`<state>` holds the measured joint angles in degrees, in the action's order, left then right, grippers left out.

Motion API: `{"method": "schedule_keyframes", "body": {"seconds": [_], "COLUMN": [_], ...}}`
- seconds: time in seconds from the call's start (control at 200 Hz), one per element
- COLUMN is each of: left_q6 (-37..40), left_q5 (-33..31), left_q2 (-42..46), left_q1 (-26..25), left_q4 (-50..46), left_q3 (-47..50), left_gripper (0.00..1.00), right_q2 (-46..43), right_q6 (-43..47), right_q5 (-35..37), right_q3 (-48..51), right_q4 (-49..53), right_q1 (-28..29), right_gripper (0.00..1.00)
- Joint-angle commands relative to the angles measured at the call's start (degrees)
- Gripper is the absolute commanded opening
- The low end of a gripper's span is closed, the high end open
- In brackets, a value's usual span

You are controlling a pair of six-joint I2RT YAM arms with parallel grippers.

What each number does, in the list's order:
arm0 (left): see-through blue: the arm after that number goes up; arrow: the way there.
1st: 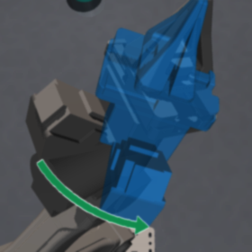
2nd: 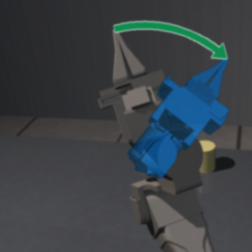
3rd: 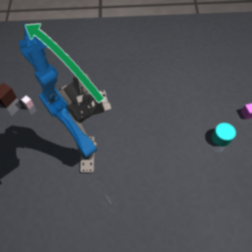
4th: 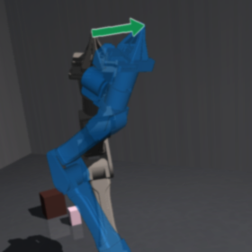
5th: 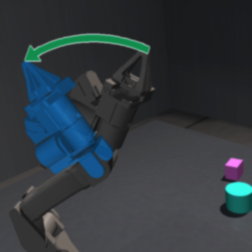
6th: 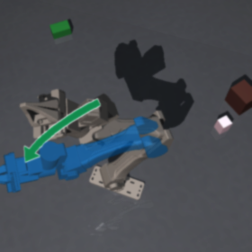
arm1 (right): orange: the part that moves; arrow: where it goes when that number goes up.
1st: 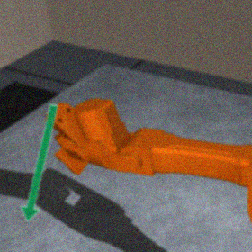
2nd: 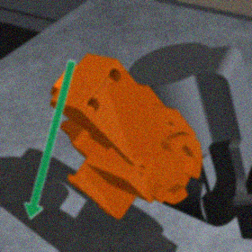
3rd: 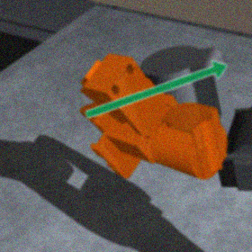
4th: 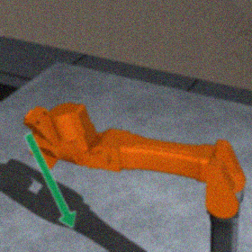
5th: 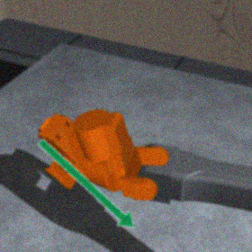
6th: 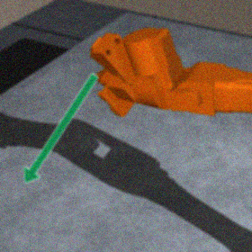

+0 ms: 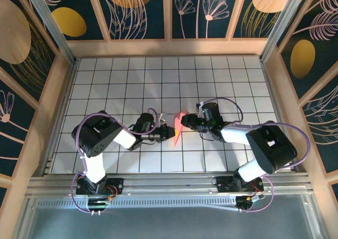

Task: Fold a paper plane with a square sheet of paper (fold left side to right side)
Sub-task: Fold the wing for the fifth time at the center of the table.

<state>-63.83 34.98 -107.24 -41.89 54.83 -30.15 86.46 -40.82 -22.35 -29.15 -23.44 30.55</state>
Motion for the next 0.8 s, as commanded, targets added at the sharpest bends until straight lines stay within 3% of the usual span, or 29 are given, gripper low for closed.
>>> {"method": "schedule_keyframes", "body": {"seconds": [0.0,0.796], "left_q6": [-2.1,-5.8], "left_q5": [1.2,1.5], "left_q2": [-1.3,-4.4], "left_q1": [0.4,0.4], "left_q4": [5.0,9.6], "left_q3": [0.7,1.3], "left_gripper": [0.0,0.0], "right_q2": [1.3,8.2], "right_q6": [-0.6,-0.7], "right_q5": [1.4,2.4], "right_q3": [-1.4,-4.5], "right_q4": [-2.3,-0.2], "right_q1": [0.4,2.8], "right_gripper": [0.48,0.45]}}
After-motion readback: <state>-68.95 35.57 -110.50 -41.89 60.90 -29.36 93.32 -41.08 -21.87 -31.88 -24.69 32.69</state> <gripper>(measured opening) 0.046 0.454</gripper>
